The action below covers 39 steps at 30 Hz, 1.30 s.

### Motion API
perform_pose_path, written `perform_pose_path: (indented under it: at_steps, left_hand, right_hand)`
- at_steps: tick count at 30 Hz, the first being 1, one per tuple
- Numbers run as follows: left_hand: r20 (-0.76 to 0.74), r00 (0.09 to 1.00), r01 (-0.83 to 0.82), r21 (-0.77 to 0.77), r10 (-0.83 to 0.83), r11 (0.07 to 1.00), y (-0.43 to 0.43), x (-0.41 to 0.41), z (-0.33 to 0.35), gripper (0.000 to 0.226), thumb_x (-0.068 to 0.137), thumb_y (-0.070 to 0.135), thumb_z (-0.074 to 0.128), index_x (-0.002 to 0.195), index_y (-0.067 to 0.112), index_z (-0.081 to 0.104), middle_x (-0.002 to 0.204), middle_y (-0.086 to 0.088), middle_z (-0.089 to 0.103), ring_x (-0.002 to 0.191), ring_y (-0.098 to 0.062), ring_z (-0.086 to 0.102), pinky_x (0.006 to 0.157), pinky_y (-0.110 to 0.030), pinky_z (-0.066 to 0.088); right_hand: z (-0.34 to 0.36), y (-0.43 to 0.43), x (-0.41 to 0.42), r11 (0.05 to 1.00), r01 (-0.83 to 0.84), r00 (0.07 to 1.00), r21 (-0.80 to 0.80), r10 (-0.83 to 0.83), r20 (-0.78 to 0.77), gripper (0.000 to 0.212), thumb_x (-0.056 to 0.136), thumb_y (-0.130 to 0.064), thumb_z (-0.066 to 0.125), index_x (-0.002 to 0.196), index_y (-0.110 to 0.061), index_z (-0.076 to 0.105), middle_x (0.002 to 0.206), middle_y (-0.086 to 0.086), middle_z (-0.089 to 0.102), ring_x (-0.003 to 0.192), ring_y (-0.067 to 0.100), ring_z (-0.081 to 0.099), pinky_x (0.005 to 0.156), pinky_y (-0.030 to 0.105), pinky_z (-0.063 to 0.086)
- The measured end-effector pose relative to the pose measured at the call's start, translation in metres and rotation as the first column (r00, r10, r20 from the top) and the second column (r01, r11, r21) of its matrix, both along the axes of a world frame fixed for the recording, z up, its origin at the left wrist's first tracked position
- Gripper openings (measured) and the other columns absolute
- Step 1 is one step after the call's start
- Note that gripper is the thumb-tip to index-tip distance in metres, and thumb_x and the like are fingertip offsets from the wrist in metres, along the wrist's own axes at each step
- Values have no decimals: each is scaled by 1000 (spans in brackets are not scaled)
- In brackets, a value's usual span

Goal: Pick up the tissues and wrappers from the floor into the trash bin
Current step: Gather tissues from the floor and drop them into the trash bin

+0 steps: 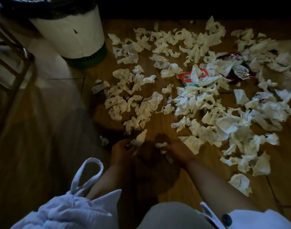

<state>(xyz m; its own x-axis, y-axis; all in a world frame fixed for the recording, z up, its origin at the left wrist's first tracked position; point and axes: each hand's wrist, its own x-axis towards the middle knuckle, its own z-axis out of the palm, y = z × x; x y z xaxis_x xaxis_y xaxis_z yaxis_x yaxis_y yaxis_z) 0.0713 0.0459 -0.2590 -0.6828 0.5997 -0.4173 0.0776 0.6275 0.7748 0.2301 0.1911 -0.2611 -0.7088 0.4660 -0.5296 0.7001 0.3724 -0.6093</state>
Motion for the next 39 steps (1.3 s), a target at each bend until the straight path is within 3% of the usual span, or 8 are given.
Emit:
perform_pose_path:
  at_steps: [4, 11, 16, 22, 30, 32, 35, 39]
  left_hand:
    - [-139, 989, 47, -9, -48, 999, 13, -7, 2, 36, 78, 9, 72, 112, 1, 64, 130, -13, 46, 119, -26, 48, 88, -22, 37]
    - [-36, 997, 69, 15, -68, 998, 50, -46, 4, 89, 68, 8, 81, 142, 10, 32, 147, -12, 35, 135, -29, 36, 101, -32, 36]
    - [-23, 957, 277, -224, -289, 934, 70, -57, -12, 99, 70, 19, 80, 148, 9, 19, 151, -11, 31, 140, -28, 29, 112, -36, 28]
    - [14, 978, 205, -229, -207, 952, 62, -42, -23, 47, 83, 15, 67, 127, 4, 55, 106, -9, 63, 95, -21, 60, 82, -28, 48]
    - [-372, 714, 440, -420, -593, 794, 61, -38, -27, 90, 81, 38, 66, 149, 34, 7, 158, 0, 3, 143, -35, 7, 111, -46, 28]
    - [-226, 706, 532, -455, -671, 714, 62, -43, -32, 78, 83, 35, 64, 148, 30, 21, 156, -2, 15, 142, -34, 16, 112, -46, 31]
    - [143, 945, 311, -128, -293, 942, 58, -45, -34, 47, 73, 37, 73, 113, 14, 62, 124, -16, 58, 107, -25, 62, 87, -42, 52]
    - [317, 948, 5, 1, -5, 1000, 61, -46, -23, 13, 86, 9, 57, 82, 20, 62, 81, -3, 58, 67, -12, 54, 65, -32, 47]
  right_hand:
    - [10, 12, 14, 880, 455, 874, 139, -411, -259, 32, 85, -14, 54, 117, -13, 60, 109, 3, 59, 96, 13, 61, 71, 13, 44]
    - [-1, 11, 30, 890, 450, 880, 77, -456, 136, 19, 83, -13, 63, 99, -19, 56, 99, 5, 59, 87, 16, 60, 79, 27, 51]
    - [-7, 23, 31, 839, 515, 857, 176, -503, -112, 7, 86, -20, 61, 89, -21, 67, 95, 0, 62, 84, 13, 58, 59, 15, 32]
    - [-4, 71, 31, 742, 615, 783, 268, -616, -92, 45, 73, -19, 77, 114, -3, 64, 148, 12, 37, 135, 32, 33, 109, 40, 30]
    - [-2, 47, 2, 853, 504, 853, 136, -468, -229, 18, 79, -17, 68, 97, -19, 66, 90, -8, 56, 84, 9, 53, 59, 15, 30]
    - [2, 53, -12, 844, 503, 849, 185, -444, -286, 26, 75, -22, 72, 98, -28, 60, 94, -10, 55, 85, 7, 53, 63, 19, 37]
    - [8, 75, -33, 829, 515, 842, 217, -441, -311, 51, 71, -20, 75, 115, -25, 49, 116, 0, 53, 104, 17, 54, 78, 30, 50]
    - [11, 112, -57, 836, 469, 883, 285, -437, -171, 70, 70, -26, 76, 132, -30, 43, 151, 10, 19, 135, 36, 29, 104, 50, 39]
